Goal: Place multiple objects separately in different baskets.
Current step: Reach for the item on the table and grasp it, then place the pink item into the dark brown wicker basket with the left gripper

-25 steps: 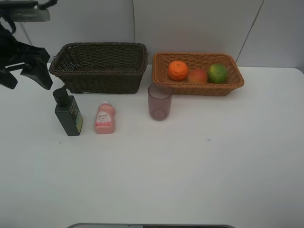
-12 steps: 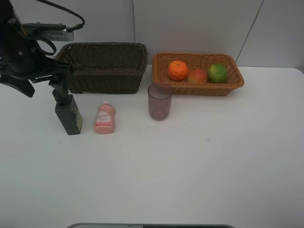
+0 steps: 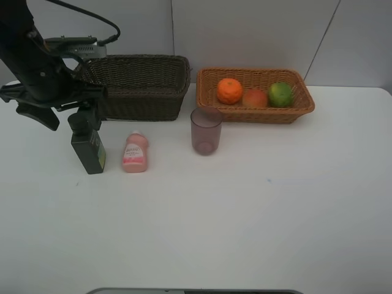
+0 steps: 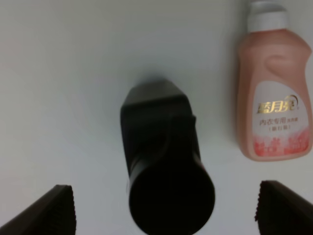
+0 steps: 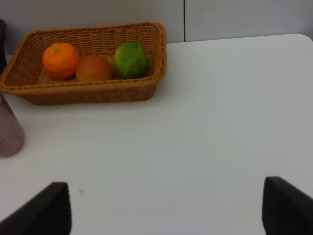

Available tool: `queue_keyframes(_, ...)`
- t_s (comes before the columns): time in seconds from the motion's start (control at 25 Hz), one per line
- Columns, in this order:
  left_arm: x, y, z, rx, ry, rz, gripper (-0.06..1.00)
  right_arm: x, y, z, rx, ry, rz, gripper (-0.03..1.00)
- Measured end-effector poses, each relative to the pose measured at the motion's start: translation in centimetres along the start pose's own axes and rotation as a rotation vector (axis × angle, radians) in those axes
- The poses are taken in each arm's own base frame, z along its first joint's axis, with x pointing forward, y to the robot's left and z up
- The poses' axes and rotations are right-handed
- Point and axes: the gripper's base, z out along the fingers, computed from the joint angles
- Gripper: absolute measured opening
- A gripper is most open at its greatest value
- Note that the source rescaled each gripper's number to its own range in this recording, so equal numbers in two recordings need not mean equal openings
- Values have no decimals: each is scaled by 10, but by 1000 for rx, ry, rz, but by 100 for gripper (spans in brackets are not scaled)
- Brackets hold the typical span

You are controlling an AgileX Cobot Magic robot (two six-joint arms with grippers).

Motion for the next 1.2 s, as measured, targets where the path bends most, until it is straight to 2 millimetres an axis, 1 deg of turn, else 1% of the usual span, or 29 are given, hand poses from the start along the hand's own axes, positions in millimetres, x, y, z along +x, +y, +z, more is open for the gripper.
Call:
queue_keyframes(0.16, 0, -4, 15, -3, 32, 1, 95, 0, 0, 0, 0, 0, 0, 61)
queue_keyframes(0.36, -1, -3, 23, -21, 38, -21, 95, 0, 0, 0, 0, 0, 0, 61)
queue_keyframes(0.56, -1, -1, 35, -49, 64, -30, 95, 0, 0, 0, 1, 0, -1, 61)
queue_keyframes(0.68, 3, 0, 41, -50, 62, -28, 95, 0, 0, 0, 1, 0, -1, 61)
queue_keyframes(0.72, 4, 0, 42, -50, 63, -28, 93, 0, 0, 0, 1, 0, -1, 61)
queue_keyframes(0.76, 4, 0, 43, -50, 63, -28, 88, 0, 0, 0, 1, 0, -1, 61)
queue_keyframes(0.84, 4, 0, 43, -48, 59, -28, 70, 0, 0, 0, 1, 0, -1, 61)
queue_keyframes(0.88, 4, 0, 43, -47, 55, -28, 56, 0, 0, 0, 1, 0, -1, 61)
queue_keyframes(0.92, 4, 0, 43, -48, 54, -27, 48, 0, 0, 0, 1, 0, -1, 61)
queue_keyframes(1.2, 3, 0, 43, -45, 46, -28, 49, 0, 0, 0, 1, 0, -1, 61)
